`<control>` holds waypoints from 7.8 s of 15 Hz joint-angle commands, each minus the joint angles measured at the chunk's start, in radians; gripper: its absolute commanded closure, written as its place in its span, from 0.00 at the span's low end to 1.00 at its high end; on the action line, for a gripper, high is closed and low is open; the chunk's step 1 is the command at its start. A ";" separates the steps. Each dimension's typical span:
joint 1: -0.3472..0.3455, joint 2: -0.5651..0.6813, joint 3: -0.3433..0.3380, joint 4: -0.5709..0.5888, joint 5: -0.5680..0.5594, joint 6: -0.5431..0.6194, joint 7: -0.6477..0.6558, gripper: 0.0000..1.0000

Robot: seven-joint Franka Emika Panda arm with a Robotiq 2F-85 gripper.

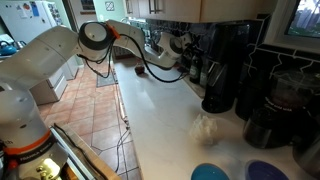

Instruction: Move the green bottle forward

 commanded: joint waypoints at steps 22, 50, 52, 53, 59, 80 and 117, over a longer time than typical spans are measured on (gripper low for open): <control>-0.112 -0.166 0.292 -0.185 -0.066 0.114 -0.203 0.65; -0.276 -0.269 0.554 -0.371 0.112 0.291 -0.656 0.88; -0.297 -0.276 0.598 -0.380 0.190 0.286 -0.745 0.88; -0.304 -0.278 0.613 -0.381 0.223 0.286 -0.776 0.89; -0.317 -0.307 0.653 -0.404 0.347 0.317 -0.873 0.88; -0.384 -0.518 0.778 -0.682 0.239 0.383 -0.852 0.89; -0.634 -0.424 1.116 -0.676 -0.840 0.617 -0.482 0.64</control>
